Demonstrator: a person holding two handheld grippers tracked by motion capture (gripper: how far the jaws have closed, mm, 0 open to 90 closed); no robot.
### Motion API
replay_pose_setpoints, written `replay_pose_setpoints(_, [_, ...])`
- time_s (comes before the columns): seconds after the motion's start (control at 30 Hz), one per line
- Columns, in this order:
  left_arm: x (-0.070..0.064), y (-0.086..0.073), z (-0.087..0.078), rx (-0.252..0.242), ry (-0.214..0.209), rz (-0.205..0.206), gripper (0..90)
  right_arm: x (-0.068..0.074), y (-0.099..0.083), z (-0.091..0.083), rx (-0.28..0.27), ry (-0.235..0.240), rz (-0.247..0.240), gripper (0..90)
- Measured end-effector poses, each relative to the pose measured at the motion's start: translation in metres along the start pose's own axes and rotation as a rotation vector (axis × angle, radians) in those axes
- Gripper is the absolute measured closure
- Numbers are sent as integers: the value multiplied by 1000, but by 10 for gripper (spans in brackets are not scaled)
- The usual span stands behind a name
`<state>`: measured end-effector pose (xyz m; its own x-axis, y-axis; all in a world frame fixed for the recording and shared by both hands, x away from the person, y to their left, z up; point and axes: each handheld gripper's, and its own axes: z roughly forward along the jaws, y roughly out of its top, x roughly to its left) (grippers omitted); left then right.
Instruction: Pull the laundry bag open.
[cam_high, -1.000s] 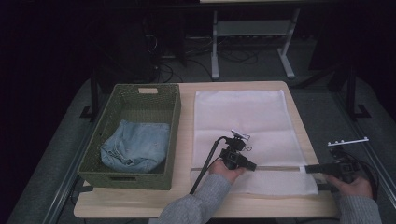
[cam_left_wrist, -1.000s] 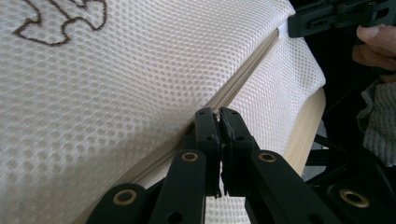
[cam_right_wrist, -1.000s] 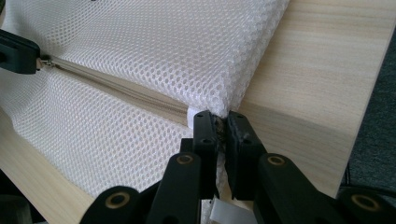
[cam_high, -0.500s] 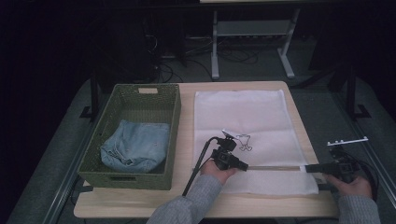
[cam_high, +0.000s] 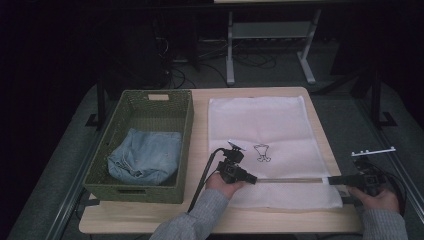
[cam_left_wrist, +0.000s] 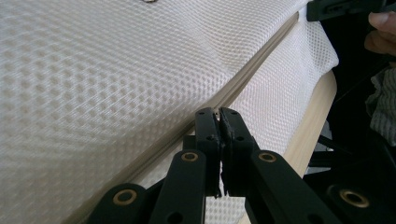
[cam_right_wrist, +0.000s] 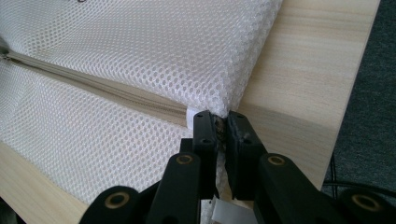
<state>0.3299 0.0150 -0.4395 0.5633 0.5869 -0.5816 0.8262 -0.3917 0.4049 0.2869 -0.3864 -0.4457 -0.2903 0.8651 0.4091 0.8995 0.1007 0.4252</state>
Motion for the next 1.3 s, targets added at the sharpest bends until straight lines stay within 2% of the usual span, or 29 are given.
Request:
replay_pose_setpoints(0.23, [4,-6,-9,-8,12,-5,872,0,1,-1,-7,-10,-10,825])
replay_pose_setpoints(0.5, [5,-9,-16,-5,15,-7,872,-1,-1,-4,-10,-19,-7,824])
replay_pose_setpoints(0.73, [10,-14,-22,-5,35,-9,872,-4,-2,-6,-10,-27,2,824])
replay_pose_setpoints(0.77, [11,-15,-23,-10,25,-15,872,-4,-2,-6,-6,-29,0,825])
replay_pose_setpoints(1.2, [23,-26,-41,-15,82,-41,873,-9,0,-9,5,-64,2,826])
replay_pose_setpoints(1.3, [24,-28,-45,-21,92,-47,873,-11,0,-12,1,-84,7,826])
